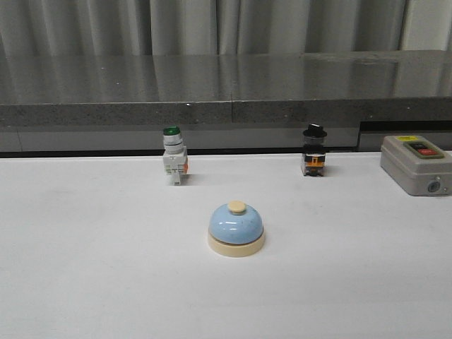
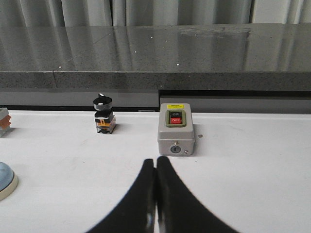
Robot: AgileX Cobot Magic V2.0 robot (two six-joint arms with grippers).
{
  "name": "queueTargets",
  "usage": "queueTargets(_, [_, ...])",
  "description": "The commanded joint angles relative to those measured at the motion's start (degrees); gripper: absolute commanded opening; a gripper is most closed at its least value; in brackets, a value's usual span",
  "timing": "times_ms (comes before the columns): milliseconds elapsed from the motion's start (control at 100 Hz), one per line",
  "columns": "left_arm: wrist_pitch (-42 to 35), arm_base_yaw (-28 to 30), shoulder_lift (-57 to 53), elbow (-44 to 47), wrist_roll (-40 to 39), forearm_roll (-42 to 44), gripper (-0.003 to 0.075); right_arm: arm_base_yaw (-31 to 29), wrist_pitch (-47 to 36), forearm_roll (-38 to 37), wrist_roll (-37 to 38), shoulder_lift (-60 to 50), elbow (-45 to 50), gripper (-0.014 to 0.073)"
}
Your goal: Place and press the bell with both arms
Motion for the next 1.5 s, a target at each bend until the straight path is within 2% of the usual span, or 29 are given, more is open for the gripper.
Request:
queueTargets(0, [-4.0,0.2,0.4,-1.6,-0.6,-0.7,-0.0018,-0.2,-4.2,-0.5,-0.6,-0.5,-0.9,-0.0059])
queueTargets(450, [-4.0,0.2,0.4,-1.6,-0.6,-0.7,-0.0018,-0.2,-4.2,-0.5,-0.6,-0.5,-0.9,-0.0059])
queueTargets(630, [-6.8,0.2,0.3,-0.9,-0.6,1.8,-0.0018,-0.2,-4.2,-0.5,-0.6,-0.5,-0.9,-0.0059])
queueTargets(810, [-11.0,1.1,-2.8,3.6,-1.0,8.1,-0.0018,-0.2,-4.2,-0.5,-0.6,-0.5,-0.9,-0.0059])
queueTargets(930, [-13.9,4.3,-6.7,7.7,-5.2,10.2,-0.0018,-0.2,-4.2,-0.5,-0.6,-0.5,-0.9,-0.0059])
queueTargets(1200, [-14.1,9.8,-16.4,17.3,-5.4,11.1,-0.0018,-0.2,-4.2,-0.5,-0.6,-0.5,-0.9,-0.0059])
queueTargets(1290, [-14.6,10.1,-19.8,19.7,-5.4,11.1,-0.0018,-0.2,-4.2,-0.5,-0.6,-0.5,-0.9,-0.0059])
queueTargets(1490, [-20.3,10.1,-19.5,23.5,-5.9,11.3,-0.0018,-0.2,-4.2,-0.5,-0.6,-0.5,-0.9,-0.0059])
